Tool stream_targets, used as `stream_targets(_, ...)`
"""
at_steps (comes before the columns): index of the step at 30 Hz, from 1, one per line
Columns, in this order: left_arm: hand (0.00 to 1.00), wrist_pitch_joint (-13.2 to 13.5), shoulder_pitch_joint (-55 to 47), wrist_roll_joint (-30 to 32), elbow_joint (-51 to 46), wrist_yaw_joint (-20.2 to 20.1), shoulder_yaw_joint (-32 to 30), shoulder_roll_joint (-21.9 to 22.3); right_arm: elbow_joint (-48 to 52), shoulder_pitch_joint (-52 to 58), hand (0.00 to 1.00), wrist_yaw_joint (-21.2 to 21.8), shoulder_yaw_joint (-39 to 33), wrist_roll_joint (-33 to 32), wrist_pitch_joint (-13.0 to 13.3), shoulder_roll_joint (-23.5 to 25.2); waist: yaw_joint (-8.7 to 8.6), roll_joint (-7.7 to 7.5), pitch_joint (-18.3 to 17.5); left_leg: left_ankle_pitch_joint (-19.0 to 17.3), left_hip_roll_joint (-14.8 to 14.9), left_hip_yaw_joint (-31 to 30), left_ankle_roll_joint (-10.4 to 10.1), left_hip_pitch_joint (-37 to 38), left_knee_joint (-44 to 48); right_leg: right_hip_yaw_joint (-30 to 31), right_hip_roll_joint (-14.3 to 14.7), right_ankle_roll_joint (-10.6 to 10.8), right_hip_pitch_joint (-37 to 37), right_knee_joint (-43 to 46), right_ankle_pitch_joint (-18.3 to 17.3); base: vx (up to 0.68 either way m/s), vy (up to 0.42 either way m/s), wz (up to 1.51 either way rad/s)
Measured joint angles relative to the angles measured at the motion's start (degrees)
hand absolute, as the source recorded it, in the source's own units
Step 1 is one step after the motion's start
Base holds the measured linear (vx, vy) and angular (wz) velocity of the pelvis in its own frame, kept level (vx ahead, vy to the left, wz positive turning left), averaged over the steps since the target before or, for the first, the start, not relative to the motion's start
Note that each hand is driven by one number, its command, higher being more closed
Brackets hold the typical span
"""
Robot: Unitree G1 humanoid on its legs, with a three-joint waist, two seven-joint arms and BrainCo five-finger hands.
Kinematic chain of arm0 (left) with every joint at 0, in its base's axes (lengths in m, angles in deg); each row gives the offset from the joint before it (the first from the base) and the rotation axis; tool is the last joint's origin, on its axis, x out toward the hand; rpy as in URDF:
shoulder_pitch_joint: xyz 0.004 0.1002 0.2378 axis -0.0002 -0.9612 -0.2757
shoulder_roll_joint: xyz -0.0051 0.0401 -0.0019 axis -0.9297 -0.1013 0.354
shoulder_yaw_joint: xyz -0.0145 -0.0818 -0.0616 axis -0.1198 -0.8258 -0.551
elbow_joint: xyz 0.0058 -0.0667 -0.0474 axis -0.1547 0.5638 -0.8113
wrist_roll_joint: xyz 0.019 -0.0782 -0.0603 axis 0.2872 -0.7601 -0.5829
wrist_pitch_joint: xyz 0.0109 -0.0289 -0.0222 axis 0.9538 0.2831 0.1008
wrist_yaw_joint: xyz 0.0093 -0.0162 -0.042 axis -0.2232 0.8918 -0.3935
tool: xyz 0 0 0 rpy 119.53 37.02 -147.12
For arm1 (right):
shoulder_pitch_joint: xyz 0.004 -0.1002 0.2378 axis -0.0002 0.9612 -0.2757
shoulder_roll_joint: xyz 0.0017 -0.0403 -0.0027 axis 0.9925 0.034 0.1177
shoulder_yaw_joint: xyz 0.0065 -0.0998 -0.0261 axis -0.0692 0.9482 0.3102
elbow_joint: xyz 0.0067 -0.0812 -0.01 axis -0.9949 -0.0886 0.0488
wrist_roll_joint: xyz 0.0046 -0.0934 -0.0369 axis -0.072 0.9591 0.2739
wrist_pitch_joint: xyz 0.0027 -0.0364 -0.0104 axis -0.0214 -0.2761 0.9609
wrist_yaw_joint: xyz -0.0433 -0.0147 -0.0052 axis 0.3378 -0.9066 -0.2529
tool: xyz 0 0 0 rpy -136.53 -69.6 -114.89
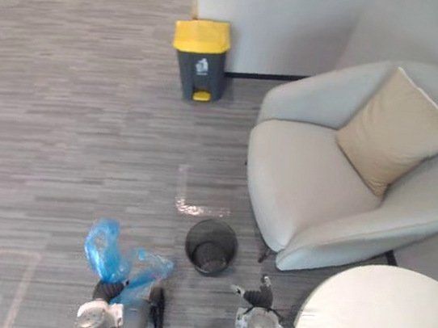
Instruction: Gather rubbish on tea table into small bin, then transfer packed bag to large trash can.
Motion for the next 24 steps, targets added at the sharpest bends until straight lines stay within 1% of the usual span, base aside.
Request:
stream_targets(1, 1.0, -0.02, 0.32, 0.16, 0.04, -0.01, 0.04, 0.0, -0.15, 0.31, 0.0, -0.02, -0.14, -0.09, 0.0, 0.28, 0.0, 0.03, -0.03, -1.93, 1.01, 1.91, 0.26, 0.93, 0.33, -1.2, -0.65, 0.36, 0.08, 0.34, 0.21, -0.01, 0.166, 0.69)
stream_targets(2, 1.0, -0.01, 0.6, 0.19, 0.22, -0.01, 0.49, -0.1, -0.24, 0.65, 0.0, 0.0, -0.31, -0.22, 0.03, 0.24, -0.03, 0.15, -0.1, -3.02, 1.43, 3.46, 0.14, 1.67, 0.06, -2.24, -1.0, 0.9, 0.26, 0.38, 0.5, -0.01, 0.177, 0.66)
stream_targets(3, 1.0, 0.01, 1.08, 0.23, 0.96, -0.01, 1.08, -0.46, -0.77, 0.54, 0.0, 0.02, -1.17, -0.47, 0.02, 0.02, -0.13, 0.13, -0.1, -3.03, 0.82, 3.44, 0.04, 1.49, -0.88, -2.52, -1.11, 1.66, 0.34, 0.17, 0.91, -0.01, 0.189, 0.67)
stream_targets(4, 1.0, -0.03, 1.62, 0.3, 3.07, -0.02, 1.84, -1.67, -2.22, 0.05, 0.0, 0.03, -2.32, -0.79, 0.05, 0.52, -0.04, -0.52, -0.36, -1.19, -1.54, 2.47, 0.18, 1.85, -4.16, -2.35, -1.32, 3.3, 1.13, -2.47, 2.34, 0.0, 0.174, 0.65)
stream_targets(5, 1.0, -0.14, 1.74, 0.32, 4.25, -0.02, 3.24, -2.62, -3.72, -0.48, 0.0, 0.07, -2.37, -1.65, 0.07, 0.52, -0.41, -1.06, -0.7, 0.7, -3.89, 1.63, 0.63, 2.56, -7.75, -1.82, -1.44, 4.2, 2.12, -5.8, 4.1, 0.01, 0.203, 0.61)
stream_targets(7, 1.0, -0.21, 1.58, 0.35, 4.8, -0.02, 3.85, -4.42, -6.95, -1.63, 0.0, 0.08, -2.86, -1.73, 0.12, 0.28, -0.57, -0.99, -0.7, 2.44, -5.92, 0.83, 1.39, 3.36, -10.72, -1.33, -1.49, 5.32, 3.52, -10.31, 6.7, -0.01, 0.178, 0.37)
stream_targets(8, 1.0, -0.19, 1.61, 0.35, 5.26, -0.02, 3.74, -4.56, -7.9, -2.2, 0.0, 0.08, -2.9, -1.74, 0.07, 0.26, -0.56, -0.94, -0.67, 2.47, -6.17, 0.56, 1.43, 3.36, -10.74, -1.15, -1.44, 5.81, 4.03, -11.2, 7.18, -0.03, 0.154, 0.19)
stream_targets(10, 1.0, -0.26, 1.56, 0.76, 7.19, -0.04, 3.64, -6.17, -10.01, -3.44, 0.0, 0.13, -2.92, -1.68, 0.03, 0.29, -0.45, -0.93, -0.66, 2.45, -6.89, 0.13, 1.46, 3.36, -10.49, -0.69, -1.57, 6.62, 4.99, -13.06, 7.92, -0.03, 0.114, 0.05)
stream_targets(11, 1.0, -0.27, 1.32, 1.32, 7.89, -0.04, 3.6, -6.62, -10.24, -4.02, 0.0, 0.17, -2.93, -1.67, 0.03, 0.32, -0.25, -0.98, -0.63, 2.35, -7.26, 0.04, 1.59, 3.33, -10.34, -0.49, -1.95, 6.78, 4.96, -13.14, 8.01, -0.06, 0.111, -0.03)
stream_targets(12, 1.0, -0.3, 0.88, 1.33, 7.99, -0.03, 3.36, -6.68, -10.28, -4.5, 0.0, 0.19, -3.02, -1.65, 0.03, 0.24, -0.13, -1.08, -0.5, 1.36, -7.88, -0.22, 2.42, 3.13, -9.41, -0.42, -2.59, 7.3, 4.72, -12.63, 7.45, -0.08, 0.155, -0.04)
stream_targets(13, 1.0, -0.34, 0.33, 1.36, 7.97, -0.06, 3.29, -6.51, -10.31, -4.61, 0.0, 0.22, -3.47, -1.59, 0.02, 0.08, -0.14, -0.95, -0.16, -0.72, -8.1, -0.8, 3.47, 2.3, -6.95, -0.25, -3.42, 7.62, 4.22, -10.53, 5.44, -0.07, 0.143, 0.04)
stream_targets(14, 1.0, -0.22, -0.04, 1.32, 7.62, -0.05, 2.92, -6.51, -10.39, -4.53, 0.0, 0.21, -3.68, -1.57, -0.02, 0.1, -0.15, -1.2, 0.33, -2.43, -8.34, -1.39, 3.93, 1.8, -4.72, -0.3, -4.14, 8.59, 4.04, -8.55, 4.06, -0.04, 0.181, 0.17)
stream_targets(15, 1.0, -0.23, -0.11, 1.29, 7.4, -0.06, 2.73, -6.66, -10.93, -4.35, 0.0, 0.21, -3.9, -1.56, -0.11, -0.08, -0.22, -1.36, 0.56, -4.49, -8.85, -1.87, 4.6, 1.2, -1.58, -0.44, -5.59, 9.04, 3.83, -5.41, 2.35, 0.01, 0.196, 0.23)
stream_targets(16, 1.0, -0.22, -0.43, 1.33, 6.62, -0.06, 2.87, -6.93, -11.61, -4.27, 0.0, 0.21, -3.91, -1.56, -0.14, -0.35, -0.26, -1.28, 0.7, -6.6, -9.1, -2.06, 4.96, 0.97, 0.74, -0.39, -7.01, 8.74, 3.67, -1.89, 0.76, 0.03, 0.188, 0.3)
stream_targets(17, 1.0, -0.21, -0.39, 1.36, 6.41, -0.02, 3.1, -6.97, -11.38, -4.03, 0.0, 0.27, -3.9, -1.55, -0.22, -0.34, -0.43, -1.8, 0.95, -8.14, -10.48, -2.83, 5.14, 0.69, 1.55, 1.54, -8.08, 5.1, 2.2, 5.01, 0.12, 0.12, 0.218, 0.41)
stream_targets(18, 1.0, -0.31, -0.3, 1.36, 6.37, 0.02, 3.18, -6.83, -10.86, -3.94, 0.0, 0.33, -3.85, -1.54, -0.21, -0.04, -1.3, -1.88, 1.37, -8.85, -11.2, -3.86, 6.3, 1.43, 1.31, 7.07, -8.41, 0.22, -3.38, 14.63, 3.53, 0.13, 0.165, 0.49)
stream_targets(19, 1.0, -0.36, -0.3, 1.35, 6.32, 0.01, 3.13, -6.89, -10.6, -3.56, 0.0, 0.38, -3.86, -1.55, -0.21, 0.49, -1.56, -1.68, 1.71, -8.89, -11.53, -4.85, 6.37, 1.82, 0.69, 10.51, -7.43, 1.08, -6.14, 18.71, 3.74, 0.18, 0.17, 0.57)
stream_targets(20, 1.0, -0.45, -0.04, 1.32, 6.18, 0.06, 3.01, -6.92, -10.31, -2.99, 0.0, 0.5, -3.92, -1.55, -0.21, 1.53, -1.83, -1.99, 2.09, -8.9, -12.02, -6.0, 6.39, 3.18, -1.35, 13.27, -5.36, 2.81, -8.57, 20.98, 2.7, 0.14, 0.067, 0.47)
stream_targets(21, 1.0, -0.48, -0.18, 1.32, 6.17, 0.06, 3.0, -6.88, -10.31, -2.68, 0.0, 0.51, -3.91, -1.56, -0.22, 2.17, -1.82, -2.01, 2.1, -8.9, -12.17, -6.33, 6.38, 4.38, -3.31, 13.76, -3.79, 3.79, -10.41, 20.81, 2.11, 0.21, 0.053, 0.43)
stream_targets(22, 1.0, -0.62, -0.26, 1.32, 6.17, 0.06, 3.05, -6.65, -10.22, -2.61, 0.0, 0.53, -3.91, -1.57, -0.21, 2.72, -1.84, -2.16, 2.19, -8.89, -12.55, -6.79, 6.37, 6.14, -5.85, 13.21, -1.76, 4.06, -12.48, 18.88, 1.98, 0.25, 0.052, 0.26)
stream_targets(23, 1.0, -0.79, -0.07, 1.33, 6.16, 0.04, 3.12, -6.68, -10.07, -2.5, 0.0, 0.55, -3.92, -1.57, -0.18, 2.82, -1.84, -2.13, 2.33, -8.86, -13.09, -7.16, 6.33, 7.3, -7.46, 12.29, -0.8, 4.24, -13.71, 16.99, 2.09, 0.32, 0.068, 0.26)
stream_targets(24, 1.0, -1.05, 0.35, 1.34, 6.18, 0.03, 3.14, -6.62, -10.08, -2.5, 0.0, 0.55, -4.03, -1.57, -0.16, 2.53, -1.86, -2.37, 2.41, -8.77, -13.63, -8.21, 6.2, 8.86, -8.69, 10.45, 0.26, 4.46, -14.46, 13.19, 2.54, 0.33, 0.081, 0.33)
